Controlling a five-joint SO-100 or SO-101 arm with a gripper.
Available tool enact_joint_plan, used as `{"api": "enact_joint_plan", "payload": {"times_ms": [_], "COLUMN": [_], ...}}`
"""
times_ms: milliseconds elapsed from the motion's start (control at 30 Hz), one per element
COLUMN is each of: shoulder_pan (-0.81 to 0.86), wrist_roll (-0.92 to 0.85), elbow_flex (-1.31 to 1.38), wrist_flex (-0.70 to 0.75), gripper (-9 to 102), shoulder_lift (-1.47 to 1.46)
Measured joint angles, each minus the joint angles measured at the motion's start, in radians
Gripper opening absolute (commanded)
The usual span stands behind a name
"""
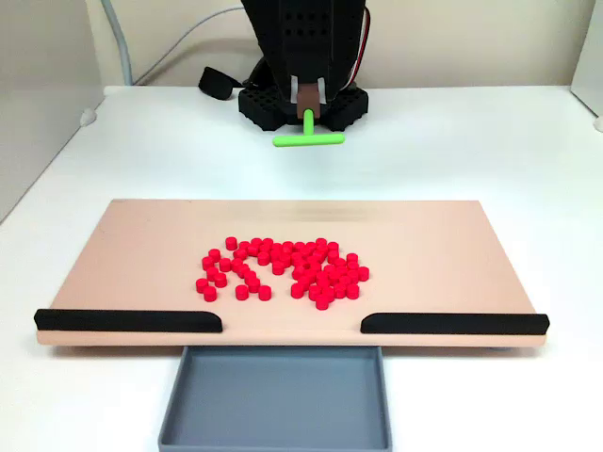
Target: Push granules from right to the grey container
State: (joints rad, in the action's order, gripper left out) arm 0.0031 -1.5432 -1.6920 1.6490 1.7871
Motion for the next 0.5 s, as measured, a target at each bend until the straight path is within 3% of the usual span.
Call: {"api": "enact_joint_plan", "payload": {"times_ms": [500], "shoulder_pan": [-0.023], "wrist_roll": [-0.055], "elbow_flex": [0.0], "wrist_flex": [0.0], "gripper": [0], "shoulder_lift": [-0.037]}}
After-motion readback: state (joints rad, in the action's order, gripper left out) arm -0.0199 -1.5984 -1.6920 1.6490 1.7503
